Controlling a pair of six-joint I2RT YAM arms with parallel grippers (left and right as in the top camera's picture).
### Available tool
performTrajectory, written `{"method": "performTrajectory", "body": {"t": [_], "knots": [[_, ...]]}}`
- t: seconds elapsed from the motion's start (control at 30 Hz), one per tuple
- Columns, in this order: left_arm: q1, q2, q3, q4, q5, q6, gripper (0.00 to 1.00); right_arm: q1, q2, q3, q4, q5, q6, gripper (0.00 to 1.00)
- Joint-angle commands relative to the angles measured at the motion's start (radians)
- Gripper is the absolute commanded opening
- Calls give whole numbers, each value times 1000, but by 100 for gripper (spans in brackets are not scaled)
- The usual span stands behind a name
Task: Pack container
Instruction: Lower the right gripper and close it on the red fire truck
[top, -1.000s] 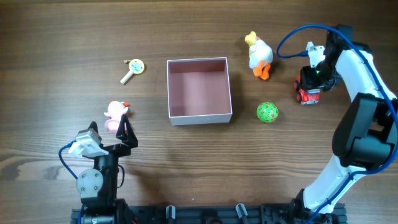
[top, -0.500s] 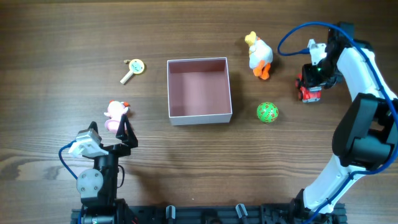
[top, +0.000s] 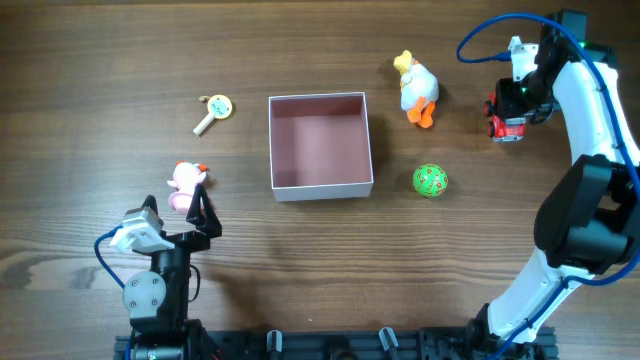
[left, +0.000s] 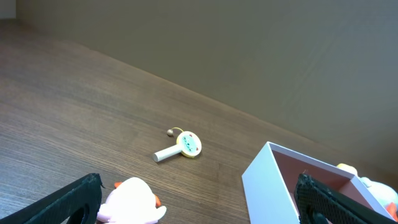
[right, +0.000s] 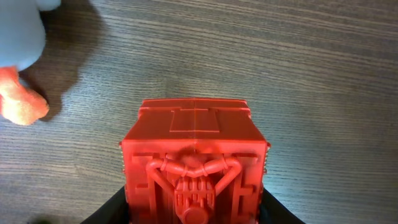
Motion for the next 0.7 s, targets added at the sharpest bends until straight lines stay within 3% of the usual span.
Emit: {"method": "performTrajectory", "body": {"t": [0.0,0.67], "knots": [[6,-3,-1,-8,12,-8,100,-4,7,20,-5,-40,22,37],[6,-3,-1,-8,12,-8,100,-4,7,20,-42,-100,23,37]]}}
